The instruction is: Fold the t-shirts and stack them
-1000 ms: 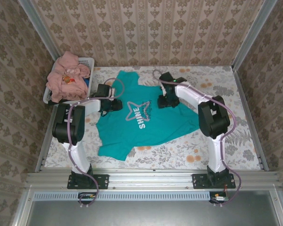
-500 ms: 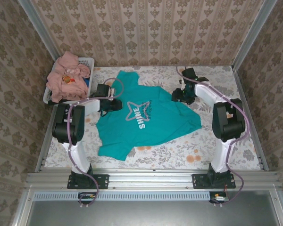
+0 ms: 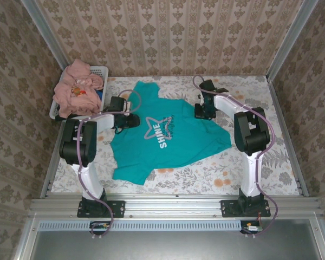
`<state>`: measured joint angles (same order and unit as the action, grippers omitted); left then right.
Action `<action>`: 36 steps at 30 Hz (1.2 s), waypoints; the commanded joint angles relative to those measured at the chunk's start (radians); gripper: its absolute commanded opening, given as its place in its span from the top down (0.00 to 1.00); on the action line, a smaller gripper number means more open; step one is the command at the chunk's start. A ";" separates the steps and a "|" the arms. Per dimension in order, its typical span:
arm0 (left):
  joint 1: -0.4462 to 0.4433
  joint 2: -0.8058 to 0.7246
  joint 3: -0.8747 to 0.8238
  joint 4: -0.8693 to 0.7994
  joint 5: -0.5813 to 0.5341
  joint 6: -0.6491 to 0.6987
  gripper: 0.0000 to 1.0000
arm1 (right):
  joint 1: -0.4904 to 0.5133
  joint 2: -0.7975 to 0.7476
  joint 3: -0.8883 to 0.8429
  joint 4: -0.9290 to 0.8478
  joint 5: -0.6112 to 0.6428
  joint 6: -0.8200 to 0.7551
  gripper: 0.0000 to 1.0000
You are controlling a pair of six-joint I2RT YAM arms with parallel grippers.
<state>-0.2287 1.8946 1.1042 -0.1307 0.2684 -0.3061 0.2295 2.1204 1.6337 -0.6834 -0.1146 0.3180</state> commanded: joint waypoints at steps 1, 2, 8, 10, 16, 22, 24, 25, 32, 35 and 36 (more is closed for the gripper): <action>0.016 0.012 -0.015 -0.093 0.005 -0.016 0.57 | -0.004 -0.048 0.042 -0.070 0.098 -0.014 1.00; 0.018 0.013 -0.012 -0.097 0.006 -0.014 0.57 | -0.008 -0.059 0.051 -0.076 0.109 -0.016 1.00; 0.025 0.018 0.006 -0.105 0.013 -0.012 0.57 | -0.050 -0.050 0.134 -0.101 0.105 -0.040 0.97; 0.025 0.021 0.013 -0.106 0.017 -0.010 0.57 | -0.042 -0.015 0.160 -0.118 0.048 -0.058 0.77; 0.026 0.021 0.007 -0.102 0.017 -0.013 0.57 | 0.017 0.055 0.126 -0.076 -0.016 -0.065 0.55; 0.026 0.019 -0.005 -0.093 0.023 -0.016 0.57 | 0.031 0.076 0.098 -0.066 0.000 -0.055 0.55; 0.026 0.019 -0.007 -0.093 0.028 -0.017 0.57 | 0.034 0.081 0.099 -0.074 -0.001 -0.057 0.54; 0.026 0.017 -0.009 -0.088 0.029 -0.017 0.57 | 0.037 0.080 0.091 -0.069 -0.001 -0.056 0.54; 0.026 0.012 -0.018 -0.081 0.037 -0.020 0.57 | 0.039 0.087 0.090 -0.093 0.081 -0.043 0.43; 0.028 0.012 -0.016 -0.084 0.035 -0.017 0.57 | 0.039 0.094 0.104 -0.110 0.147 -0.044 0.39; 0.028 0.013 -0.015 -0.084 0.037 -0.017 0.57 | 0.039 0.099 0.107 -0.107 0.132 -0.048 0.40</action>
<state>-0.2131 1.8950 1.1118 -0.1543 0.2966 -0.3138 0.2691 2.1929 1.7260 -0.7486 -0.0360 0.2668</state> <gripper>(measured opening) 0.429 0.603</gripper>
